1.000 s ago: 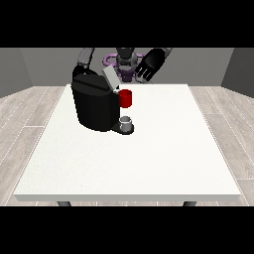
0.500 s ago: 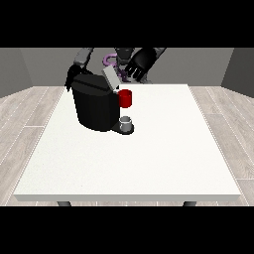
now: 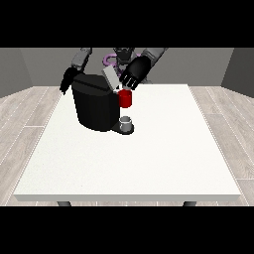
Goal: Insert the coffee pod into the coffee machine and close the lid
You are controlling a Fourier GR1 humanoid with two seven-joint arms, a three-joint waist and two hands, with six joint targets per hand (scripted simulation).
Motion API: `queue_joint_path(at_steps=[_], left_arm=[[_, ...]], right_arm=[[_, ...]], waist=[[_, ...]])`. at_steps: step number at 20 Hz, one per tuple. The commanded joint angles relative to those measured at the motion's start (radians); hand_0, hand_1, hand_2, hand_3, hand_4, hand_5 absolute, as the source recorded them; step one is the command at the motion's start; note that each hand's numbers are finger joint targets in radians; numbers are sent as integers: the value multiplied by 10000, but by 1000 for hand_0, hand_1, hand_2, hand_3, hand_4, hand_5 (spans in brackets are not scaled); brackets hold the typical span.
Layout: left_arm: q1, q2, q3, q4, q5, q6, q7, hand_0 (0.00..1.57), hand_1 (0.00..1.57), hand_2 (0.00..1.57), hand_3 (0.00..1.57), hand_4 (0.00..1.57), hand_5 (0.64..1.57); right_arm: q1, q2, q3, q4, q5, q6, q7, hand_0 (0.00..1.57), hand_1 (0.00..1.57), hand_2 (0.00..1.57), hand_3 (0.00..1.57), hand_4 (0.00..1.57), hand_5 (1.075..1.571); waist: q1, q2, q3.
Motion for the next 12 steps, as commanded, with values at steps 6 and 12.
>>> queue_joint_path(at_steps=[6,12], left_arm=[[-376,40,117,387,69,-258,-208,1251,1251,1290,1217,425,1571],[-311,-419,-137,177,-107,-121,24,1192,1192,1248,1202,420,1571]], right_arm=[[-438,113,-67,7,104,-314,518,0,0,0,0,0,1571],[-187,-460,-658,675,-197,6,-179,0,0,0,0,33,1571]], waist=[[112,291,-1],[294,212,3]])
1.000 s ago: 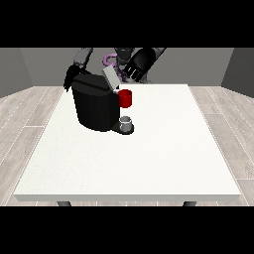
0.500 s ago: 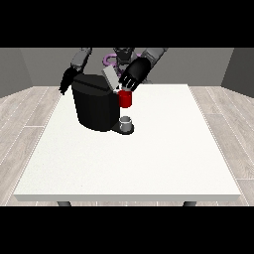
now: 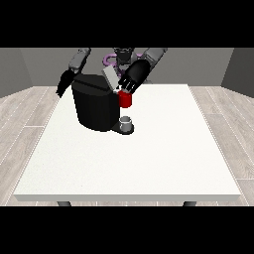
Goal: Insert the coffee pod into the coffee machine and close the lid
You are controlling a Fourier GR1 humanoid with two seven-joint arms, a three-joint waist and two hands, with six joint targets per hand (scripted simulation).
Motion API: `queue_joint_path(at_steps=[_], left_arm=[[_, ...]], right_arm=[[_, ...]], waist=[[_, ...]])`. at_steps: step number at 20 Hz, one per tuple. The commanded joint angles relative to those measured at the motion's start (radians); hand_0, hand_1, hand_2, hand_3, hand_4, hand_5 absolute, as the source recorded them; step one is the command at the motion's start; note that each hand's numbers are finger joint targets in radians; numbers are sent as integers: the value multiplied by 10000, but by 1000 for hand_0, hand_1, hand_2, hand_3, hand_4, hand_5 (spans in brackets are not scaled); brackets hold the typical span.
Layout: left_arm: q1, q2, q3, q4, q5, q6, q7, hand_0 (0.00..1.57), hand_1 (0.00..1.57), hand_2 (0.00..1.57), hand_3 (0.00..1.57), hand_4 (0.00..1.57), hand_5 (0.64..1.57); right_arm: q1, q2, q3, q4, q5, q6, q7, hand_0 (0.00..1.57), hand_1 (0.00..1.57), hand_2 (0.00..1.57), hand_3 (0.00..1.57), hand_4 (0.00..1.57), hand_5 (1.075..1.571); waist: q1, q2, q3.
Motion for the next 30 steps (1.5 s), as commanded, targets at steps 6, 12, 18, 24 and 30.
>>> queue_joint_path(at_steps=[6,12,18,24,30], left_arm=[[-303,241,39,194,-169,158,-201,1216,1216,1259,1200,417,1571],[-499,525,221,164,-37,-35,-425,1212,1212,1245,1199,352,1571],[-260,155,-60,141,-495,1052,-568,1241,1241,1255,1199,290,1571],[-368,612,-481,333,-1099,1035,-780,1210,1210,1220,1093,0,1571],[48,638,-426,600,-1139,1212,-1152,1096,1096,1127,990,0,1571]], right_arm=[[-320,124,-64,-46,-43,-199,-42,0,0,0,0,165,1571],[-134,-245,-363,203,-296,157,-411,0,0,0,0,0,1571],[-422,-77,14,-93,140,-182,326,0,0,0,0,0,1571],[-653,20,109,-381,135,-200,590,0,0,0,0,0,1571],[-297,-12,163,-562,109,-92,817,0,0,0,0,0,1571]], waist=[[-69,393,-1],[-29,391,0],[-147,382,-5],[-280,483,-4],[-292,373,-5]])
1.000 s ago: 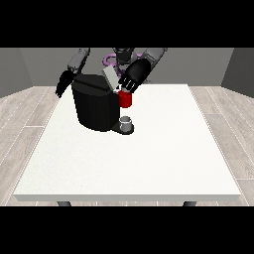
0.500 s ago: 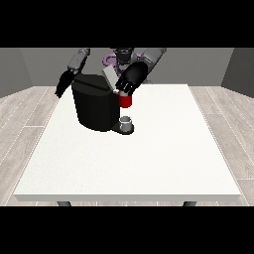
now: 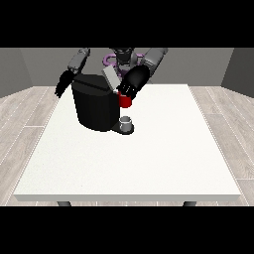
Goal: Insert the coffee pod into the coffee machine and close the lid
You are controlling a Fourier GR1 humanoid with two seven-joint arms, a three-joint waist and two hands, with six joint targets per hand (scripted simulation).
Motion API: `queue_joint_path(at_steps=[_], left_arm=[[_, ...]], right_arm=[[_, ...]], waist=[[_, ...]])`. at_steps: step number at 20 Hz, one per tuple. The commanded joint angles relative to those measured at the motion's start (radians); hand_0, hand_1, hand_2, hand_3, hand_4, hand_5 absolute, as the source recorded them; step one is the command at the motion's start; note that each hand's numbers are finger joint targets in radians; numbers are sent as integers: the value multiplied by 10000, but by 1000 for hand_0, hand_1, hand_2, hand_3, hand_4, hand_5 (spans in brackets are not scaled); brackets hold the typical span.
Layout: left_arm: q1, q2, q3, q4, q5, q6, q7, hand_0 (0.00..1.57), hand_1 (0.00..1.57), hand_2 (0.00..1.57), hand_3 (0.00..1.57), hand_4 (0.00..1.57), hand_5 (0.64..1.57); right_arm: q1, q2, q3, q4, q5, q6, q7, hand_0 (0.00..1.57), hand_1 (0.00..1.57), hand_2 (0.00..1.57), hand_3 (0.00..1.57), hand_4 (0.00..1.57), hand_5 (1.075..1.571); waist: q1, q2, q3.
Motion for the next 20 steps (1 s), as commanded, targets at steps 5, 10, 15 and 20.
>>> queue_joint_path(at_steps=[5,10,15,20], left_arm=[[-324,-65,234,177,-70,497,89,1138,1138,1136,963,0,1571],[-426,217,343,-30,-72,840,-501,1247,1247,1210,954,0,1571],[-171,-76,236,0,-134,911,-635,1269,1269,1236,966,0,1571],[-408,532,124,89,-596,1416,-1046,1044,1044,1049,744,0,1571]], right_arm=[[-335,-113,22,-41,-11,142,200,0,0,0,0,0,1571],[-128,121,5,120,66,-185,-300,0,0,0,0,61,1571],[-167,-35,-158,246,-22,-102,-316,0,0,0,0,99,1571],[-439,190,266,-248,464,-484,-141,0,0,0,0,218,1571]], waist=[[-169,252,-13],[-67,603,-12],[-5,517,-11],[-251,1032,-14]])
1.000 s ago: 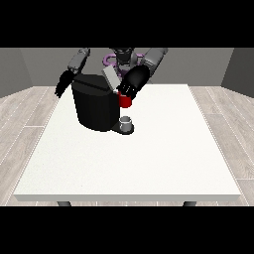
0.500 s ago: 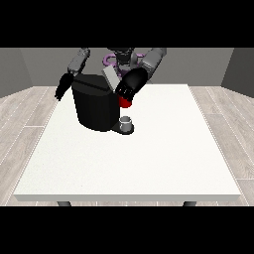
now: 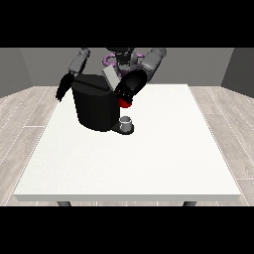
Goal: Insert the coffee pod into the coffee machine and close the lid
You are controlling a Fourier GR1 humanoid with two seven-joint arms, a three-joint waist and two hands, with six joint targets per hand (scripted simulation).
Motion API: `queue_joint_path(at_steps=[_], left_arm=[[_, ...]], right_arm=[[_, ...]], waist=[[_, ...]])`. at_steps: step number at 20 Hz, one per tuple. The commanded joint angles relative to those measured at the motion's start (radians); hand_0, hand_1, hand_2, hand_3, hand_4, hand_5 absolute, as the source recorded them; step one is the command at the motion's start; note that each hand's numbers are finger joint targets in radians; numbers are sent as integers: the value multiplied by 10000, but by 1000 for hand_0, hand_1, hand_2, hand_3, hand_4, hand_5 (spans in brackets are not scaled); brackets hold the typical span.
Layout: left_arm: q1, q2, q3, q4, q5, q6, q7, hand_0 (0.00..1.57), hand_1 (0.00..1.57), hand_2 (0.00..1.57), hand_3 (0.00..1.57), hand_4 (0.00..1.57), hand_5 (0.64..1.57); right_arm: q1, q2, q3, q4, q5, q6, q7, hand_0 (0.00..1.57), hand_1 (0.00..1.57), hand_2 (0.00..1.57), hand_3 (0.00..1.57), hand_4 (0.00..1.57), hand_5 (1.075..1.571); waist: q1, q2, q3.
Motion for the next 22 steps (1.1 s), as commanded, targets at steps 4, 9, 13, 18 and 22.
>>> queue_joint_path(at_steps=[4,9,13,18,22], left_arm=[[-195,175,-159,42,-425,439,-176,742,742,871,653,0,1571],[77,-321,-355,83,-659,679,149,0,0,623,490,0,1571],[-151,187,-184,98,-619,445,-174,0,0,526,441,0,1571],[-72,-67,-209,138,-691,405,156,0,0,332,226,0,1571],[1133,-845,-432,-204,-557,363,142,0,0,0,60,0,1571]], right_arm=[[-303,-53,-25,74,18,37,166,0,0,0,0,185,1571],[-387,-114,-83,177,135,-68,385,0,0,0,0,173,1571],[-98,-163,-184,341,149,-145,8,0,0,0,0,149,1571],[65,37,-267,643,-11,-196,-303,0,0,0,0,171,1571],[740,-650,-1084,1337,-566,273,-331,0,0,0,0,144,1571]], waist=[[5,142,-28],[112,-82,-27],[175,28,-25],[357,-120,-24],[1303,-1367,-25]])
